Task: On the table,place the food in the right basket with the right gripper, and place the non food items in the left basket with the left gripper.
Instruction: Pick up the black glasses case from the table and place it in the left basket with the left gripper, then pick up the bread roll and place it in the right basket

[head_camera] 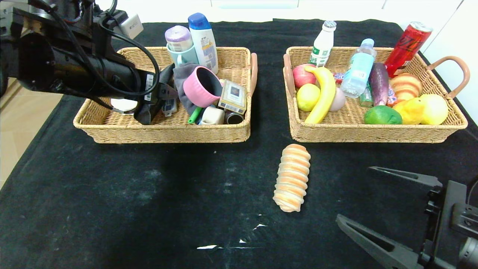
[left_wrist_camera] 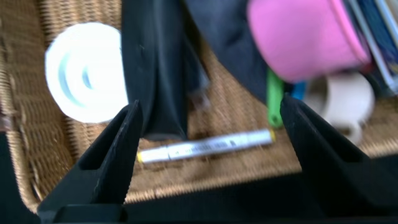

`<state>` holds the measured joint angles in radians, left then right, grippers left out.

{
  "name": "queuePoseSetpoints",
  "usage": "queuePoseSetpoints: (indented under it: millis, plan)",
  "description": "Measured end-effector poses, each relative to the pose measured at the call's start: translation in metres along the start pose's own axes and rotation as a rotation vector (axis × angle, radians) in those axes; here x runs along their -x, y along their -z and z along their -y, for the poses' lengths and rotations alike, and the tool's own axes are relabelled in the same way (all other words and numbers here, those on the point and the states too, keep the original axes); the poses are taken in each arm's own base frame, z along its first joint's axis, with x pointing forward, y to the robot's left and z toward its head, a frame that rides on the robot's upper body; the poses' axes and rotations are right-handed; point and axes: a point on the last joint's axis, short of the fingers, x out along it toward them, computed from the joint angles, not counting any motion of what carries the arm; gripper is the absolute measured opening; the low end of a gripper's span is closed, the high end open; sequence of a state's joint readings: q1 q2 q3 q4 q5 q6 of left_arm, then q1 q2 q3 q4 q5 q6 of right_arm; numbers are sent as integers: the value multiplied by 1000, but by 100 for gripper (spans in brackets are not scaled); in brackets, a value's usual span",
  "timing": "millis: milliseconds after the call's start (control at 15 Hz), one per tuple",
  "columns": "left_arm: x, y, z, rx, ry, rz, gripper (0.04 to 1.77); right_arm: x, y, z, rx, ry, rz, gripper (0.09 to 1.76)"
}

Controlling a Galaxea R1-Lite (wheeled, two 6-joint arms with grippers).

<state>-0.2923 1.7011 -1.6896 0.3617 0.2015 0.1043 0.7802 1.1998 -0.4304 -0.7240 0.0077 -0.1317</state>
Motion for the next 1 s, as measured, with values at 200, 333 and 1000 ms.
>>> queuePoseSetpoints:
  millis: [200, 333, 1000]
  plan:
    - [31, 20, 12, -57, 104, -22, 164, -1, 2, 0, -2, -2, -9, 171]
    - [54, 34, 21, -105, 173, -28, 166, -2, 3, 0, -2, -2, -15, 171]
    - [113, 133, 42, -292, 482, 65, 170, -14, 10, 2, -7, 13, -60, 171]
